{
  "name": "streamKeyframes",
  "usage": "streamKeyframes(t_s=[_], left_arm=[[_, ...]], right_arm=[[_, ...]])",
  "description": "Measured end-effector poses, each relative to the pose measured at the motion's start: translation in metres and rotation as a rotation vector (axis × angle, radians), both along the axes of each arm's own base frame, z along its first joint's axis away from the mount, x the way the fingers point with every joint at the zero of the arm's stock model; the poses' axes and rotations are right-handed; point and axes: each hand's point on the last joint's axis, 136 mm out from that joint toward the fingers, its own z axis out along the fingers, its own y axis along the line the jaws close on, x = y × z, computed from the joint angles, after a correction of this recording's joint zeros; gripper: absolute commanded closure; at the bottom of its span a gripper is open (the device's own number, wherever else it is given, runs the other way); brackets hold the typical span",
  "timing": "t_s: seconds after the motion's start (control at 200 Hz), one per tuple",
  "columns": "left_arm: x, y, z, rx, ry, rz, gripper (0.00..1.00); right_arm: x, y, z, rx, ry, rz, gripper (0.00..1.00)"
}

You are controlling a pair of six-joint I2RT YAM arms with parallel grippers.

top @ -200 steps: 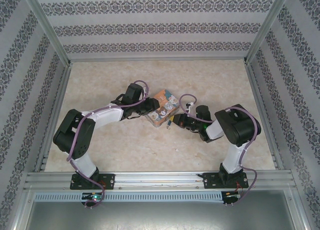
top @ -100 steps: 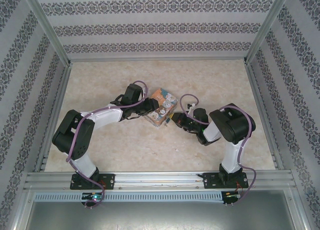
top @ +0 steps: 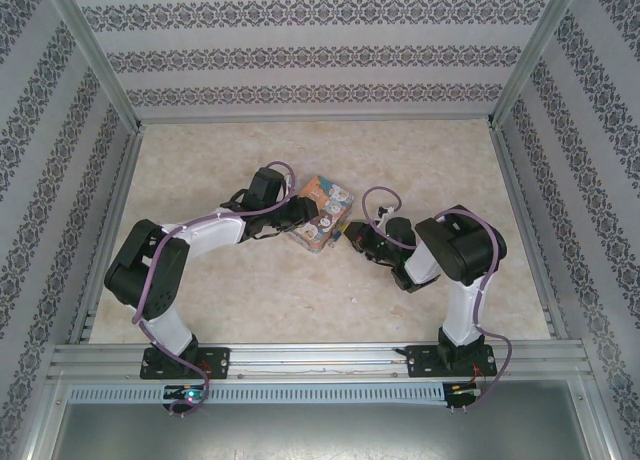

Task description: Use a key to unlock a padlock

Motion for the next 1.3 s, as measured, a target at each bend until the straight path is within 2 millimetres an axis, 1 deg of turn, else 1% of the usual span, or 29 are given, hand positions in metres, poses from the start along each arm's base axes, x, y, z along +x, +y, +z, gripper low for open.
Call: streamKeyframes(t_s=[0.205, 0.33, 0.5, 0.6, 0.705, 0.854, 0.959, 1.019, 1.139, 1.299], left_arm=[[0.0, 0.0, 0.0, -0.003, 0.0, -0.001, 0.67], [0.001, 0.001, 0.001, -0.006, 0.0, 0.001, 0.66], [0.001, 0.001, 0.003, -0.014, -0.001, -0.001, 0.64], [0.001, 0.003, 0.009, -0.015, -0.011, 0.004, 0.64], [0.004, 0.01, 0.024, -0.016, -0.048, 0.019, 0.62], [0.008, 0.026, 0.056, -0.007, -0.154, 0.056, 0.61], [0.006, 0.04, 0.071, 0.008, -0.214, 0.089, 0.61], [0.005, 0.05, 0.076, 0.024, -0.241, 0.115, 0.6], [-0.001, 0.073, 0.077, 0.069, -0.28, 0.181, 0.58], [-0.01, 0.105, 0.084, 0.122, -0.344, 0.271, 0.56]], right_arm=[[0.006, -0.006, 0.001, -0.001, -0.005, -0.036, 1.0], [0.012, -0.017, 0.001, -0.009, -0.015, -0.072, 1.0], [0.01, -0.033, -0.002, -0.039, -0.018, -0.108, 1.0], [0.008, -0.042, 0.005, -0.06, -0.041, -0.12, 1.0], [0.003, -0.048, 0.017, -0.088, -0.076, -0.122, 1.0], [-0.002, -0.054, 0.044, -0.142, -0.155, -0.105, 1.0], [-0.009, -0.056, 0.062, -0.197, -0.202, -0.083, 1.0], [-0.015, -0.058, 0.07, -0.234, -0.222, -0.067, 1.0], [-0.027, -0.063, 0.079, -0.331, -0.237, -0.023, 1.0], [-0.039, -0.067, 0.101, -0.45, -0.273, 0.045, 1.0]])
